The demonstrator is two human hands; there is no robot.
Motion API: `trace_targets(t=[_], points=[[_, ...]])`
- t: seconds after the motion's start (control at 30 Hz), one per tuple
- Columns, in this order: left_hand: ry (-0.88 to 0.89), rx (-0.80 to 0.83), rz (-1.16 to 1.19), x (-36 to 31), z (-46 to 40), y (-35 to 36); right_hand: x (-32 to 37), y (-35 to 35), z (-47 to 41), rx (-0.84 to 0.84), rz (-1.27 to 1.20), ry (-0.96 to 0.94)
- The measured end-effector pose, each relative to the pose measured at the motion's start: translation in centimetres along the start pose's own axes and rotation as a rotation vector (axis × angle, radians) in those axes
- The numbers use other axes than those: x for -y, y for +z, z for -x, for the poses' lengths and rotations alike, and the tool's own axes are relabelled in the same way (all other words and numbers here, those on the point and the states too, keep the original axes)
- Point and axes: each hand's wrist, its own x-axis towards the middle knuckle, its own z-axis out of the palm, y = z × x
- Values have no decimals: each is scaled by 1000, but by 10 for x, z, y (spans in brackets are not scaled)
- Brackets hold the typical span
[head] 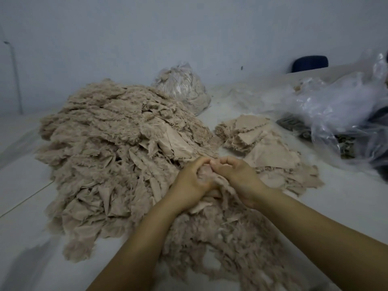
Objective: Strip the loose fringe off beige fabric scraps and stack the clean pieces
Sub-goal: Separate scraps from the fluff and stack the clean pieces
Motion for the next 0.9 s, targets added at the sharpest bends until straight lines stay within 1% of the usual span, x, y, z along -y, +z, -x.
trace_targets(t=[0.07,0.1,0.2,0.23,0.3,0.37,0.4,0.5,0.53,0.63,0.67,0.73,0.8,0.87,0.9], points=[[-10,-88,152,2,0,3,0,1,1,-10,-19,-3],[-26,-110,190,3,1,3,-1,0,2,24,-36,9],[-68,-150,202,7,1,2,-3,0,4,125,-41,66],[-90,-178,202,8,1,0,-5,1,3,125,-19,55],[-158,-277,229,12,0,-4,-10,7,-2,54,-15,24],[-212,-371,302,15,0,-7,-12,11,-5,-29,-95,10],[-229,-398,325,16,1,-7,-12,13,-6,-28,-135,25],[-228,-407,376,16,4,0,-13,23,-4,101,-150,134],[-222,-434,365,16,4,1,-15,27,-3,90,-146,142],[-255,-624,221,27,4,-3,-18,29,-4,-106,-175,42],[-285,-660,199,32,5,-5,-16,28,-3,-138,-182,0],[-338,-686,203,36,5,-4,-15,27,-3,-143,-133,-67],[-408,-753,345,34,2,-2,-13,26,-2,-171,-96,-102],[-469,-833,594,27,-1,-4,-10,23,-1,-207,-112,-114],[-463,-854,683,24,-3,-6,-9,20,-1,-208,-124,-115]])
